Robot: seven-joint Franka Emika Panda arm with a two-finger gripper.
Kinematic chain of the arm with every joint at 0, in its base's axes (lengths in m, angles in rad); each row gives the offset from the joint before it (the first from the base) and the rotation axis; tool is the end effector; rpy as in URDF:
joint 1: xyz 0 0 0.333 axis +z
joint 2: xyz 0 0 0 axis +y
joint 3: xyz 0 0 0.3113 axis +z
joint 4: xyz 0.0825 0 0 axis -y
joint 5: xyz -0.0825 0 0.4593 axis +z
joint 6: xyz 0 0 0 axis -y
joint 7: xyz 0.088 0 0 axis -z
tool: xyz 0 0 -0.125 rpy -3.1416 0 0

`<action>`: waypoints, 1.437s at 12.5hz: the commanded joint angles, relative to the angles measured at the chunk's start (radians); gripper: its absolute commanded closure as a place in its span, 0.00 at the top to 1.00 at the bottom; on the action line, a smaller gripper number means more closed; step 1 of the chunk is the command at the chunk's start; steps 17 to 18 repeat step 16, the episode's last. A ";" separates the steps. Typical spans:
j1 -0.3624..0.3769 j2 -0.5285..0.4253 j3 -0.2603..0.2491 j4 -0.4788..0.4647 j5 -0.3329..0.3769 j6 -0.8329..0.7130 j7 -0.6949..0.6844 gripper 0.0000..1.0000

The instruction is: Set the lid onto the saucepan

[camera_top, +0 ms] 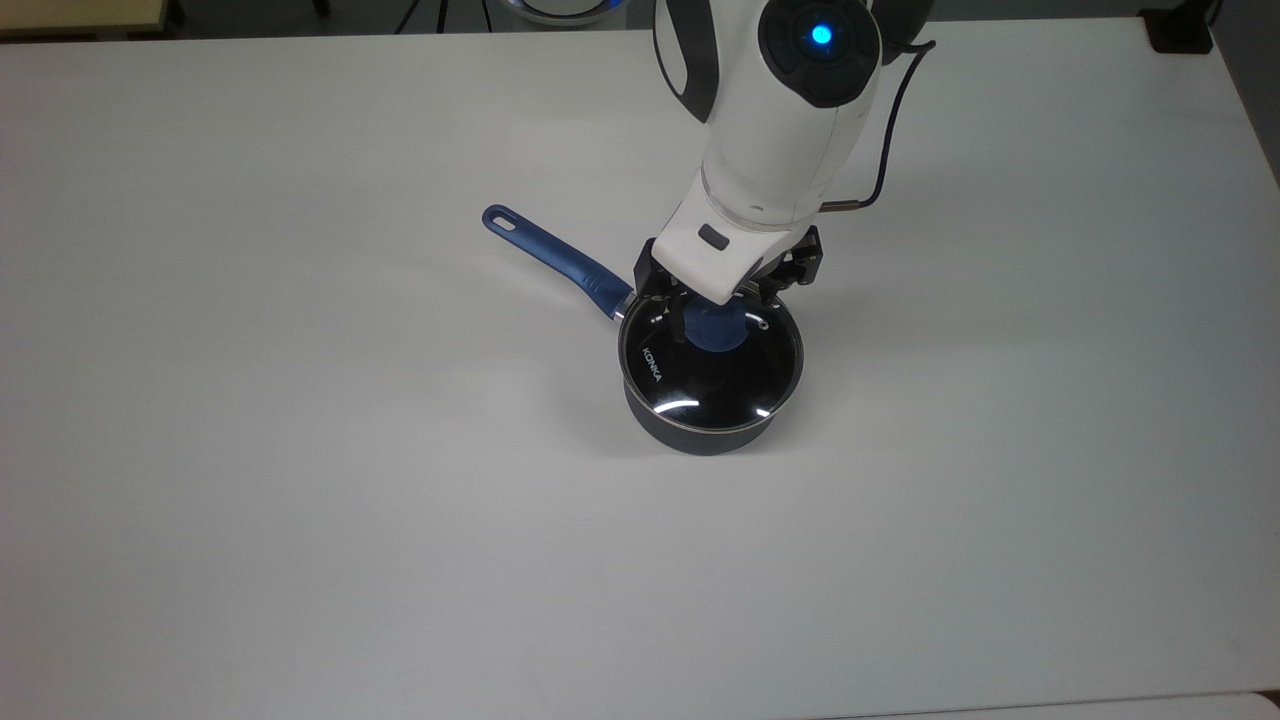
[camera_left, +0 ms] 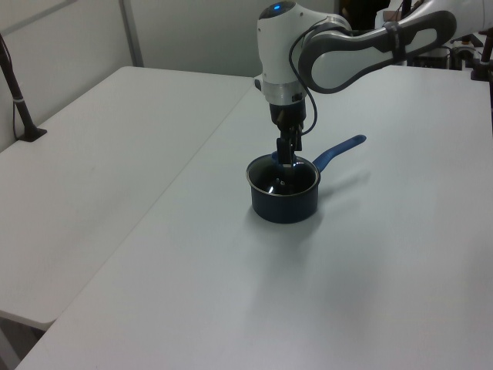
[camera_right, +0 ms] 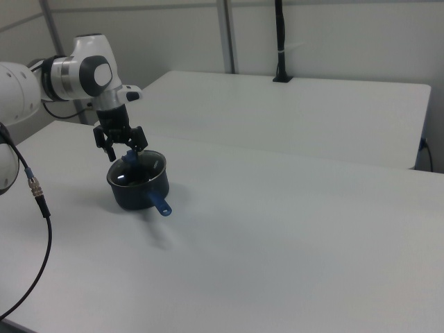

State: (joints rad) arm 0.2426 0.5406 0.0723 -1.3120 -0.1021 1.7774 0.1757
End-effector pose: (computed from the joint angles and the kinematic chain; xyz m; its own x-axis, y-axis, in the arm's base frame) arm 0.7416 0.2202 0.3787 0.9864 0.1518 -0.0624 0.1562 -0.9850 0.0729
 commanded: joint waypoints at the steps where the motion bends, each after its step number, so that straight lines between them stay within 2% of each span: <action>1: 0.012 -0.059 -0.014 0.013 -0.002 -0.047 0.051 1.00; 4: -0.009 -0.149 -0.025 -0.025 -0.010 -0.160 0.051 1.00; 7: -0.113 -0.269 -0.029 -0.116 -0.013 -0.176 0.019 1.00; 9: -0.189 -0.348 -0.028 -0.188 -0.010 -0.174 -0.092 1.00; 11: -0.233 -0.422 -0.028 -0.256 -0.001 -0.165 -0.126 1.00; 14: -0.322 -0.458 -0.028 -0.253 0.061 -0.171 -0.170 1.00; 18: -0.328 -0.456 -0.029 -0.251 0.061 -0.174 -0.168 1.00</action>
